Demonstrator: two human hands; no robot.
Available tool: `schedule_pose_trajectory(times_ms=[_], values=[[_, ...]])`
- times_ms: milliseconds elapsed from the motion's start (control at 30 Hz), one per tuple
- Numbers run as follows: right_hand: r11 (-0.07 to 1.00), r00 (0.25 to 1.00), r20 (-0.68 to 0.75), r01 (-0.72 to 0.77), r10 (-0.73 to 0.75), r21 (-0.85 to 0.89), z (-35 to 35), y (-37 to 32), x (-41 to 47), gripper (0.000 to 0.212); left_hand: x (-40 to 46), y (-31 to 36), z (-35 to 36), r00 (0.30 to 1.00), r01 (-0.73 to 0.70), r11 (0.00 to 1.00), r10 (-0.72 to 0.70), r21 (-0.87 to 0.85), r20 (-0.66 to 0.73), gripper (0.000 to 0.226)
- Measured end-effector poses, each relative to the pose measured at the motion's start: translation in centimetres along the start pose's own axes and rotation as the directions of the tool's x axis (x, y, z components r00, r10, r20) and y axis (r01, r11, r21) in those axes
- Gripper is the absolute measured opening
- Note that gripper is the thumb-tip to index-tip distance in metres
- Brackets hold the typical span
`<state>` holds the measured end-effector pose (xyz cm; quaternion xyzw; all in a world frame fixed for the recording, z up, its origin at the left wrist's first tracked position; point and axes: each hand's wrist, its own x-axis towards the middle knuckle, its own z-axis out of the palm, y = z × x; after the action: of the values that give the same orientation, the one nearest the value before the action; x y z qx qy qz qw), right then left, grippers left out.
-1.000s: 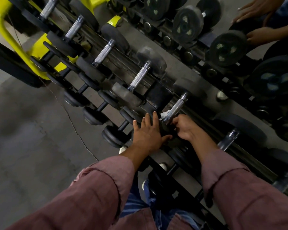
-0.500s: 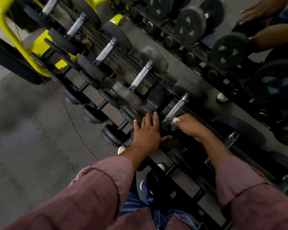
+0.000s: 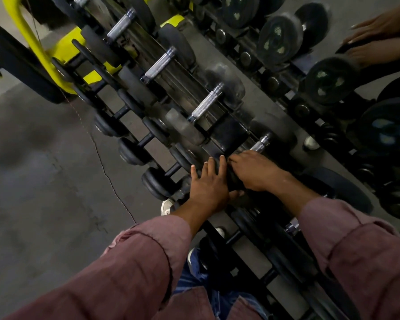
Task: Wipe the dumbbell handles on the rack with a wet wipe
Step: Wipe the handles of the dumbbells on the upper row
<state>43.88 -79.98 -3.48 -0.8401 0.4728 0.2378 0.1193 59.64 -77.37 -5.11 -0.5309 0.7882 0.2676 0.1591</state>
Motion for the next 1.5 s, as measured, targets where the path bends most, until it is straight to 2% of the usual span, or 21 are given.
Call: schedule_pose_trajectory(times_ms=[167, 300, 400, 500, 633, 700, 800, 900, 1033, 1100, 1167, 1267, 1333, 1400, 1500], values=[[0.997, 0.974, 0.228, -0.002, 0.020, -0.080, -1.4, 0.5, 2.0, 0.055, -0.1, -0.1, 0.1, 1.000, -0.004, 1.000, 0.004, 0.003, -0.016, 0.113], [0.996, 0.962, 0.272, 0.017, 0.009, -0.093, -1.4, 0.8, 2.9, 0.046, -0.1, 0.0, 0.0, 1.000, -0.004, 1.000, 0.005, 0.006, -0.015, 0.112], [0.999, 0.986, 0.168, 0.016, -0.008, -0.050, -0.4, 1.1, 2.2, 0.045, -0.3, -0.1, -0.3, 1.000, -0.005, 1.000, 0.005, 0.003, -0.008, 0.111], [0.999, 0.998, -0.049, 0.024, -0.025, -0.030, 1.4, 1.4, 0.7, 0.043, -0.3, 0.0, -0.4, 1.000, -0.006, 1.000, 0.006, 0.003, -0.002, 0.111], [0.995, 0.957, -0.288, -0.012, 0.041, 0.102, 3.1, 1.2, -0.9, 0.038, -0.4, -0.2, -0.3, 1.000, -0.011, 1.000, 0.011, 0.009, -0.016, 0.110], [0.994, 0.928, -0.362, -0.066, 0.092, 0.084, 3.4, 1.3, -1.6, 0.039, -0.4, -0.2, -0.4, 1.000, -0.011, 1.000, 0.011, 0.015, -0.003, 0.110], [0.968, 0.888, -0.391, -0.249, 0.242, 0.034, 2.9, 1.6, -2.2, 0.043, -0.3, -0.1, -0.4, 1.000, -0.015, 1.000, 0.015, 0.026, 0.003, 0.111], [0.898, 0.850, -0.350, -0.436, 0.393, -0.050, 2.3, 1.7, -2.0, 0.045, -0.3, -0.1, -0.4, 1.000, -0.013, 0.999, 0.013, 0.030, 0.009, 0.112], [0.847, 0.834, -0.322, -0.511, 0.448, -0.144, 2.2, 1.1, -1.4, 0.047, -0.3, -0.1, -0.4, 1.000, -0.013, 1.000, 0.013, 0.026, 0.012, 0.113], [0.831, 0.803, -0.328, -0.549, 0.497, -0.085, 2.0, 0.6, -1.2, 0.048, -0.3, 0.0, -0.4, 1.000, -0.010, 1.000, 0.009, 0.028, 0.014, 0.113], [0.800, 0.730, -0.355, -0.591, 0.584, 0.101, 2.1, 0.0, -1.4, 0.045, -0.4, 0.0, -0.4, 1.000, -0.010, 0.999, 0.010, 0.033, 0.013, 0.113], [0.703, 0.605, -0.365, -0.555, 0.708, 0.444, 2.9, -1.3, -2.3, 0.049, -0.5, 0.0, -0.5, 1.000, -0.012, 0.999, 0.012, 0.030, 0.018, 0.112], [0.570, 0.521, -0.304, -0.485, 0.797, 0.663, 3.4, -2.1, -2.6, 0.049, -0.4, 0.0, -0.6, 1.000, -0.013, 1.000, 0.013, 0.028, 0.017, 0.111], [0.288, 0.441, -0.103, -0.376, 0.891, 0.881, 3.3, -2.4, -2.3, 0.047, -0.4, -0.2, -0.6, 1.000, -0.016, 0.999, 0.016, 0.029, 0.015, 0.111], [-0.140, 0.408, 0.191, -0.151, 0.893, 0.979, 3.3, -1.6, -1.1, 0.046, -0.3, -0.3, -0.3, 1.000, -0.025, 0.999, 0.025, 0.037, 0.003, 0.111]])
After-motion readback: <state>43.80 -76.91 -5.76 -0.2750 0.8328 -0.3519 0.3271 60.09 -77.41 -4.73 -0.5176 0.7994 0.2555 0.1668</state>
